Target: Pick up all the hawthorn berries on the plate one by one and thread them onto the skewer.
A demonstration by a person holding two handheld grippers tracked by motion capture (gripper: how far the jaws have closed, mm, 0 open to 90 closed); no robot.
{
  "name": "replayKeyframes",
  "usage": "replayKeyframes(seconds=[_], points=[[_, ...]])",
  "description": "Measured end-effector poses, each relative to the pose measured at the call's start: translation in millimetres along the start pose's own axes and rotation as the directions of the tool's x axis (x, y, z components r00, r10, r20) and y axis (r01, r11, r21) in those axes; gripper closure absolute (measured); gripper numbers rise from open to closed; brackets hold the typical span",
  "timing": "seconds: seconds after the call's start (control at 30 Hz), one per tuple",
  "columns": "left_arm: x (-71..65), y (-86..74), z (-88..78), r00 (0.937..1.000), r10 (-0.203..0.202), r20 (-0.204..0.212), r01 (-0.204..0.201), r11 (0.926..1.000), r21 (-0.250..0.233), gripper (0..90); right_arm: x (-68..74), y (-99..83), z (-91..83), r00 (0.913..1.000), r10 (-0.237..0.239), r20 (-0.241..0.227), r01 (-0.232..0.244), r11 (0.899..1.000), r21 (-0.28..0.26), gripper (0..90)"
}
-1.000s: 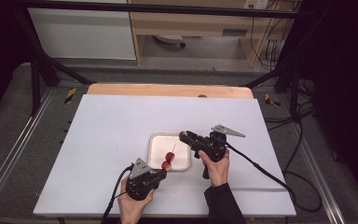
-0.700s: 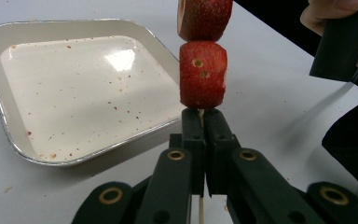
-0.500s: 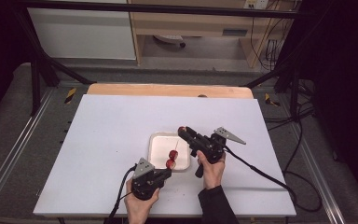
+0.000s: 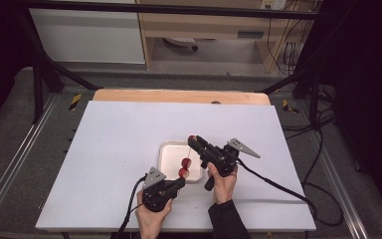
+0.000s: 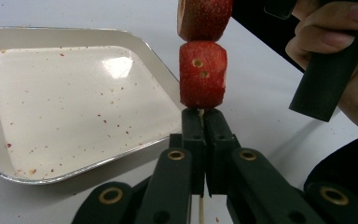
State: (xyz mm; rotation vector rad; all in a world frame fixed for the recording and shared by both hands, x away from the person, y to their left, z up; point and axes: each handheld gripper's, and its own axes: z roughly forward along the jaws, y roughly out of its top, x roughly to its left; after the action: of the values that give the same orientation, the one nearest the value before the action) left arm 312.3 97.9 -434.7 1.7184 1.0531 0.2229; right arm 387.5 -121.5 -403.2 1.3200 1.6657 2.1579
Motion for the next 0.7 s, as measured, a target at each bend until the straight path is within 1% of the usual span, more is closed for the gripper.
replayKeyframes(seconds=[0.37,0.7], points=[[-0.5,0.7,1.1,1.0000,0.000,-0.003,0.000,1.0000,-0.002,88.2,0.9,-0.2,-1.2,0.9999,0.000,-0.016,0.000,1.000,0.005,61.5],[-0.1,0.8,0.7,1.0000,0.003,-0.004,-0.003,1.0000,-0.004,88.2,1.2,-0.4,-1.4,0.9998,0.002,-0.018,-0.002,1.000,0.006,61.5]])
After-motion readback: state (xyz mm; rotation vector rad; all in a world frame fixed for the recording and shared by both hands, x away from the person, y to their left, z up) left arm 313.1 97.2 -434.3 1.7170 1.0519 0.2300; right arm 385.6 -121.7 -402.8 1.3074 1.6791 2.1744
